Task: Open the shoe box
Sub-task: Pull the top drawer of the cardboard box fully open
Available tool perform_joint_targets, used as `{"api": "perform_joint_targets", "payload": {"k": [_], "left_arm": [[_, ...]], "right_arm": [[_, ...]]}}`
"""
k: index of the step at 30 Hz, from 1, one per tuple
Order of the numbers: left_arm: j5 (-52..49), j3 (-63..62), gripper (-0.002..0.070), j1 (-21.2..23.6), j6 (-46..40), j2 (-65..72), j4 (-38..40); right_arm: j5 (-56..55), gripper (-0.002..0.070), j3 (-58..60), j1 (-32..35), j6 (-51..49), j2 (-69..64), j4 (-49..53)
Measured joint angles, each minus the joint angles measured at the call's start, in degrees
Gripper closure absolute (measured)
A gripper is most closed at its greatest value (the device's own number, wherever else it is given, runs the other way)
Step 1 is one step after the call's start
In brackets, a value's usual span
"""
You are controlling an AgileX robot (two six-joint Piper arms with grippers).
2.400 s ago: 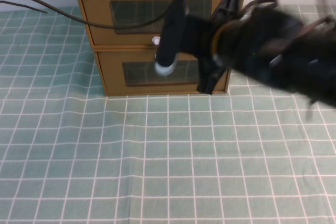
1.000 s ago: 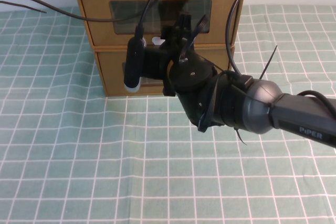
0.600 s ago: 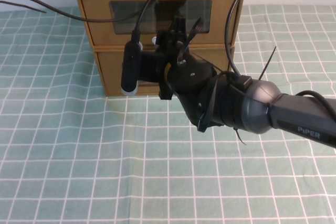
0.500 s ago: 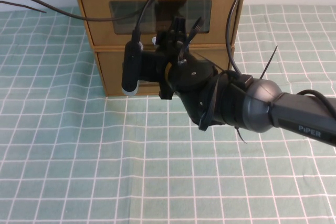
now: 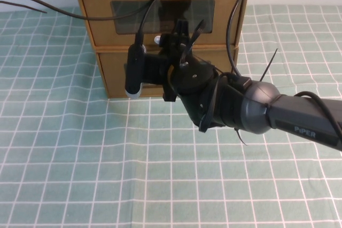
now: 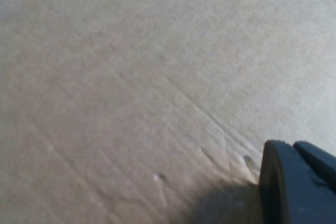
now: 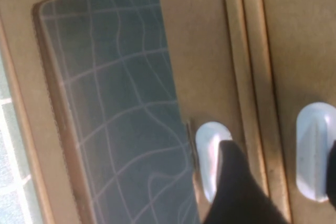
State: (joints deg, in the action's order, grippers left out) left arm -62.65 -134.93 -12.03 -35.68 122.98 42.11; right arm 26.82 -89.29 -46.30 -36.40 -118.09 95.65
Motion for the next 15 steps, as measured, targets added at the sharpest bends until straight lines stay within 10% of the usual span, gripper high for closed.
{"api": "perform_joint_targets", "payload": {"k": [6, 15], "left_arm": [[-0.09, 0.0, 0.068, 0.0, 0.26, 0.0, 0.0], [-0.21, 0.0, 0.068, 0.0, 0.4, 0.0, 0.0]], "right_arm": [[0.84, 0.0372, -1.99, 0.0, 0.0, -1.07, -0.1], [2.79, 0.0656, -3.61, 0.07, -0.97, -1.44, -0.32]]}}
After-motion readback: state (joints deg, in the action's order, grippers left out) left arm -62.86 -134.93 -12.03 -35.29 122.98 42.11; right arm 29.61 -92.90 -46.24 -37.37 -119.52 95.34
